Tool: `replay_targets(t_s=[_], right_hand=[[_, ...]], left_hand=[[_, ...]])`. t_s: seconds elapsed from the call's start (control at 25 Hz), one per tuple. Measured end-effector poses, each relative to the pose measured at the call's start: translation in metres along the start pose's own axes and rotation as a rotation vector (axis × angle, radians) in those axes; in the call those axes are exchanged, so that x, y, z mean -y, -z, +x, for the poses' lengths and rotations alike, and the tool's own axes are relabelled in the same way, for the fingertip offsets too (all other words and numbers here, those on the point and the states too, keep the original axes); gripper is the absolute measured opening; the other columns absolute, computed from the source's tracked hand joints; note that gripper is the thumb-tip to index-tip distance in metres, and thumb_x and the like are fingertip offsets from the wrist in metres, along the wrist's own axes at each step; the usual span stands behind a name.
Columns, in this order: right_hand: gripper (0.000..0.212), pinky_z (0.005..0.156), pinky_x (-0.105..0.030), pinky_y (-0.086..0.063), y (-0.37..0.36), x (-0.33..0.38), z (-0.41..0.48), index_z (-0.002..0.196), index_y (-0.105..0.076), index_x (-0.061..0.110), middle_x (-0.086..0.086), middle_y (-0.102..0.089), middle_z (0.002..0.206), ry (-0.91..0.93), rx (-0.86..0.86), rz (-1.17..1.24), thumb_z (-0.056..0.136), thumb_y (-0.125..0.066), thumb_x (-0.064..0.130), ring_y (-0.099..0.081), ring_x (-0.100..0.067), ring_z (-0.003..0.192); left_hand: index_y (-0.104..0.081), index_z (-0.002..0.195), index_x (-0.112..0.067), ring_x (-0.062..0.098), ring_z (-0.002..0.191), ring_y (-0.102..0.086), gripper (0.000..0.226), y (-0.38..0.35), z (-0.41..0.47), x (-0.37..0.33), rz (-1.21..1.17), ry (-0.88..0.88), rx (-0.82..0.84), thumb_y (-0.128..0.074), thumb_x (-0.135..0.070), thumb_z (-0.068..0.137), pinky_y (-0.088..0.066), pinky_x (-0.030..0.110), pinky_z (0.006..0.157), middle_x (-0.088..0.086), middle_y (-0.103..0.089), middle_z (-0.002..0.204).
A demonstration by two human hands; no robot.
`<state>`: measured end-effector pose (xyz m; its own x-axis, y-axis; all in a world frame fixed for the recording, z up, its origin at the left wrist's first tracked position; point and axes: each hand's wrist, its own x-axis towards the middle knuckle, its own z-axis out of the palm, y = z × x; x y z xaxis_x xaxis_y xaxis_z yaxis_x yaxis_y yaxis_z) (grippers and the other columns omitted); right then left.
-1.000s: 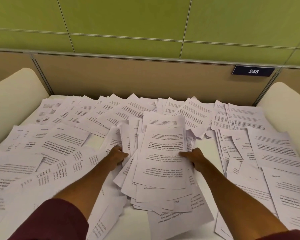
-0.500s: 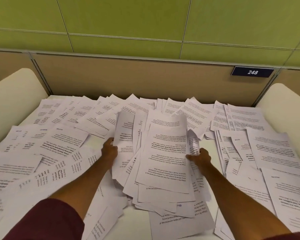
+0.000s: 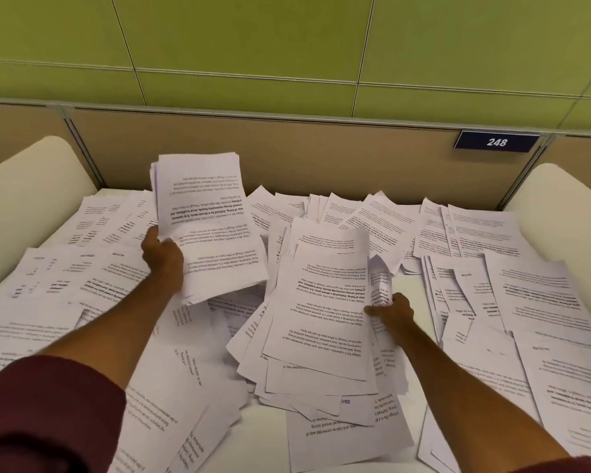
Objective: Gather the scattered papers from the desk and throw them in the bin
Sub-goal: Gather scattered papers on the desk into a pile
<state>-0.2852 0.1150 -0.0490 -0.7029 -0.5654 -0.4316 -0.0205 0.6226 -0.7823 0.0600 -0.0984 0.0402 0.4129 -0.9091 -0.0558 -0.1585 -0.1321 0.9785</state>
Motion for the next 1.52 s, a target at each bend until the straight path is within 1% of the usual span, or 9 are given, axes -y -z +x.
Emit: replay_targets(t_s=[0.2,0.4,0.52,0.68,0.84,1.0,1.16,1.36,1.52], right_hand=[[0.041,0.073,-0.05,-0.06,0.009,-0.007,0.004,0.114,-0.053,-0.002,-0.019,-0.07,0.102,-0.008,0.041,0.145,0.079,-0.068,0.012,-0.071,-0.034,0.077],[0.031,0.068,-0.042,-0.059,0.02,-0.008,0.0,0.105,-0.051,0.003,-0.016,-0.066,0.105,0.03,0.073,0.088,0.082,-0.071,0.003,-0.068,-0.031,0.079],[0.023,0.06,-0.031,-0.057,0.028,-0.008,-0.004,0.093,-0.05,0.013,-0.009,-0.066,0.1,0.148,-0.034,-0.05,0.084,-0.071,0.011,-0.068,-0.029,0.079],[0.011,0.07,-0.042,-0.061,0.049,-0.011,-0.003,0.094,-0.054,0.019,-0.008,-0.069,0.103,0.273,-0.16,-0.077,0.089,-0.064,0.017,-0.071,-0.031,0.083],[0.013,0.068,-0.035,-0.059,0.073,-0.012,-0.004,0.106,-0.057,0.017,-0.009,-0.069,0.105,0.351,-0.209,0.05,0.094,-0.057,0.013,-0.069,-0.029,0.084],[0.017,0.075,-0.039,-0.054,0.096,-0.004,-0.006,0.109,-0.061,0.005,-0.014,-0.068,0.099,0.459,-0.498,0.108,0.096,-0.05,0.009,-0.064,-0.028,0.085],[0.023,0.084,-0.032,-0.05,0.123,0.014,-0.002,0.116,-0.059,0.0,-0.019,-0.066,0.111,0.394,-0.762,0.343,0.096,-0.05,0.003,-0.062,-0.026,0.098],[0.026,0.088,-0.028,-0.049,0.126,0.023,0.004,0.121,-0.059,0.001,-0.016,-0.065,0.116,0.29,-0.778,0.508,0.095,-0.052,0.004,-0.059,-0.021,0.098],[0.026,0.092,-0.039,-0.055,0.128,0.024,0.011,0.118,-0.06,0.005,-0.017,-0.065,0.117,0.203,-0.878,0.674,0.093,-0.05,0.002,-0.064,-0.026,0.103]], left_hand=[[-0.045,0.138,-0.003,0.016,0.106,-0.047,0.049,-0.006,-0.018,-0.026,0.006,-0.037,0.209,-0.042,0.01,0.09,-0.038,0.022,0.087,-0.003,-0.048,0.128],[-0.05,0.129,0.004,0.024,0.08,-0.057,0.045,-0.034,-0.056,0.029,0.196,0.031,0.696,-0.044,0.017,0.087,-0.051,0.018,0.062,0.019,-0.058,0.122],[-0.051,0.125,-0.002,0.033,0.099,-0.062,0.044,-0.051,-0.083,0.068,0.494,0.038,0.907,-0.061,0.003,0.083,-0.055,0.038,0.085,0.024,-0.059,0.125],[-0.047,0.13,-0.008,0.036,0.122,-0.047,0.07,-0.062,-0.104,0.088,0.883,-0.204,0.795,-0.081,-0.025,0.071,-0.043,0.042,0.101,0.02,-0.047,0.132],[-0.042,0.134,-0.011,0.037,0.128,-0.037,0.073,-0.069,-0.114,0.085,0.991,-0.216,0.735,-0.077,-0.035,0.075,-0.037,0.045,0.104,0.02,-0.037,0.134],[-0.04,0.135,-0.012,0.036,0.127,-0.037,0.075,-0.076,-0.118,0.084,1.05,-0.204,0.736,-0.075,-0.041,0.075,-0.04,0.046,0.104,0.018,-0.036,0.134],[-0.037,0.138,-0.013,0.036,0.129,-0.037,0.077,-0.078,-0.122,0.083,1.041,-0.196,0.728,-0.074,-0.04,0.077,-0.039,0.045,0.106,0.018,-0.035,0.136],[-0.037,0.14,-0.014,0.037,0.128,-0.037,0.079,-0.078,-0.128,0.082,1.015,-0.193,0.753,-0.075,-0.039,0.076,-0.038,0.043,0.105,0.019,-0.036,0.136],[-0.04,0.138,-0.013,0.037,0.128,-0.038,0.073,-0.074,-0.127,0.082,1.005,-0.202,0.758,-0.074,-0.037,0.078,-0.04,0.044,0.103,0.019,-0.036,0.135]])
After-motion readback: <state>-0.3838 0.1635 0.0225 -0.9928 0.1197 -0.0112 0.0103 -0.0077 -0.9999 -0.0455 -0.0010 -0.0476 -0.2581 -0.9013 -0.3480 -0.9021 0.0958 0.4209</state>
